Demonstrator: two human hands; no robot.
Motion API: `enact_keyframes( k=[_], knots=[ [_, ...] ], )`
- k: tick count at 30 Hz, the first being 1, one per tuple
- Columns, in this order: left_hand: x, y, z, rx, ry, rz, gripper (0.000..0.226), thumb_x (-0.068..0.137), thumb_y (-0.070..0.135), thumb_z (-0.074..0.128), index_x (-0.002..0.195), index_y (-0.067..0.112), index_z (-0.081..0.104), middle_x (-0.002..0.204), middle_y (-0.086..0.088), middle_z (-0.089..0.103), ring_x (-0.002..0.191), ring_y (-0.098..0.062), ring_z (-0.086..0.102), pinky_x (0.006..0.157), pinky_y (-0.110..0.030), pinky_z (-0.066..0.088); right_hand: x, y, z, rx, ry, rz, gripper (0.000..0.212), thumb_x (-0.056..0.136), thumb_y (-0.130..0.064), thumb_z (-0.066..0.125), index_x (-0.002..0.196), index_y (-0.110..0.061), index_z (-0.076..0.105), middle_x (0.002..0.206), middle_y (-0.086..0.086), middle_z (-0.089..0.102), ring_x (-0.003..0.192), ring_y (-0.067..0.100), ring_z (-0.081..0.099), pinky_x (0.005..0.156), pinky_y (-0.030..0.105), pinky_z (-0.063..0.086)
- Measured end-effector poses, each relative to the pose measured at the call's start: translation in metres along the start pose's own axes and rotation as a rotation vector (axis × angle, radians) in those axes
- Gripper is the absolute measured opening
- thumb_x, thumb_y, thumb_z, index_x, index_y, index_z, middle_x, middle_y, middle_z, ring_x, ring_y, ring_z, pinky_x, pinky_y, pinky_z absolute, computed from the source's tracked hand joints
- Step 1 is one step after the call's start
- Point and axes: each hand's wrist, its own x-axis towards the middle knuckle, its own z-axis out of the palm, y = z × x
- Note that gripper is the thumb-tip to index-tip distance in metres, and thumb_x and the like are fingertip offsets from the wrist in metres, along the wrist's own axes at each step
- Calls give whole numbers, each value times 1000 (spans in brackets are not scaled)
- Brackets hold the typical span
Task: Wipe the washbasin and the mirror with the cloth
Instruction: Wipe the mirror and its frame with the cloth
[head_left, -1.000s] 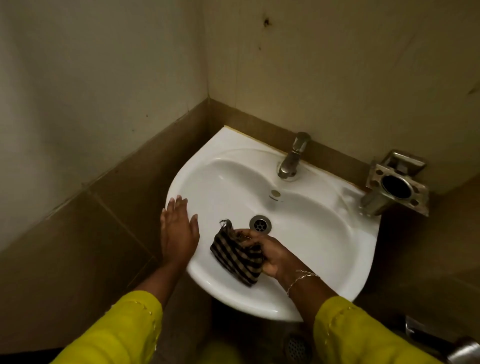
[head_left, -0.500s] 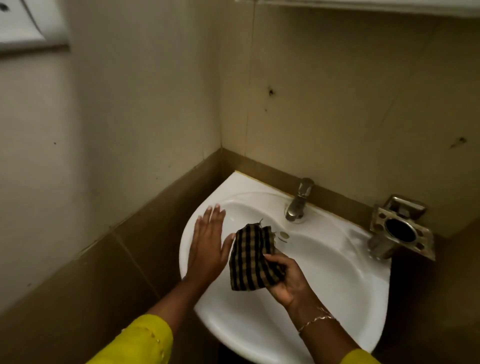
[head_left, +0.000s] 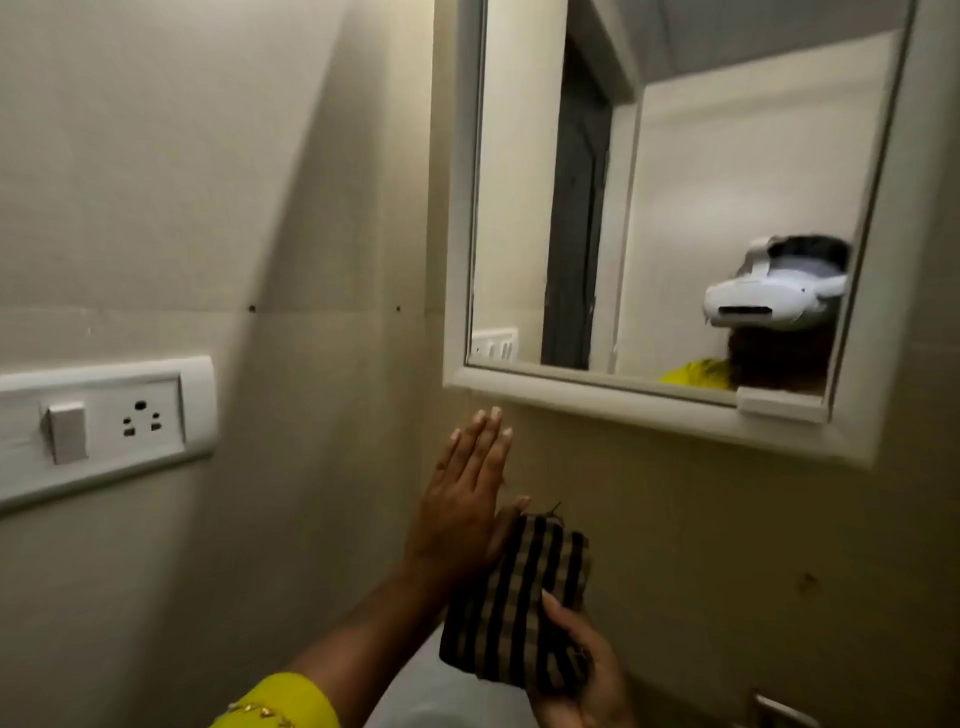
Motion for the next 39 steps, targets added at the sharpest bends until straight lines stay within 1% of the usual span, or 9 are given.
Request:
enact_keyframes(
  k=[3,10,14,20,24,27,33,36,39],
  knots=[
    [51,9,-19,-2,112,36,61,93,49,21,139,9,18,147,-10,21,139,-17,8,114,-32,2,-11,-33,42,-2,-117,-127,36,76,-3,53,111,-9,60,86,13,74,68,27,72,48,37,57],
    [140,20,-61,-12,332,63,59,94,44,26,138,5,24,148,-17,27,138,-19,11,114,-30,5,-24,-95,120,13,-273,-367,109,14,-13,93,118,-7,60,110,16,69,92,29,69,62,36,59],
    [180,12,-90,19,445,51,61,92,44,29,138,3,27,147,-20,29,139,-24,16,114,-33,12,-39,-131,165,-50,-259,-478,57,61,-10,68,117,-8,59,111,13,67,96,28,65,67,32,58],
    [227,-4,-106,7,521,67,65,90,48,28,140,5,24,150,-16,23,140,-24,13,115,-27,6,-51,-181,220,-200,-340,-742,49,74,-10,55,124,-12,54,95,8,73,82,24,70,61,36,57],
    [258,-12,-104,-40,558,94,63,90,43,34,139,5,24,149,-17,24,139,-22,13,116,-30,10,-42,-218,251,-271,-237,-1045,41,89,-9,51,129,-17,52,122,8,62,110,27,59,95,48,45],
    [276,-24,-97,-65,575,128,62,92,45,27,139,6,22,149,-17,24,139,-22,13,114,-24,2,-39,-235,273,-345,-156,-1287,39,89,-7,52,126,-21,55,125,3,60,117,28,54,98,49,42],
    [306,-44,-83,-117,632,160,68,93,50,14,134,-2,32,143,-23,34,134,-31,25,108,-47,28,-25,-265,313,-642,132,-1833,39,91,-3,47,127,-16,51,126,4,58,119,24,52,104,43,41],
    [322,-54,-76,-125,609,163,71,93,53,12,134,-2,31,145,-22,30,135,-30,23,115,-31,11,-13,-289,328,-906,402,-2086,36,93,-4,46,128,-6,48,130,10,55,122,24,50,101,20,36],
    [335,-61,-71,-154,608,171,77,91,57,10,135,-3,30,146,-22,29,136,-30,21,113,-21,-1,0,-312,341,-1127,577,-2212,34,95,-7,44,128,-1,47,129,18,54,121,30,50,99,25,38]
  ],
)
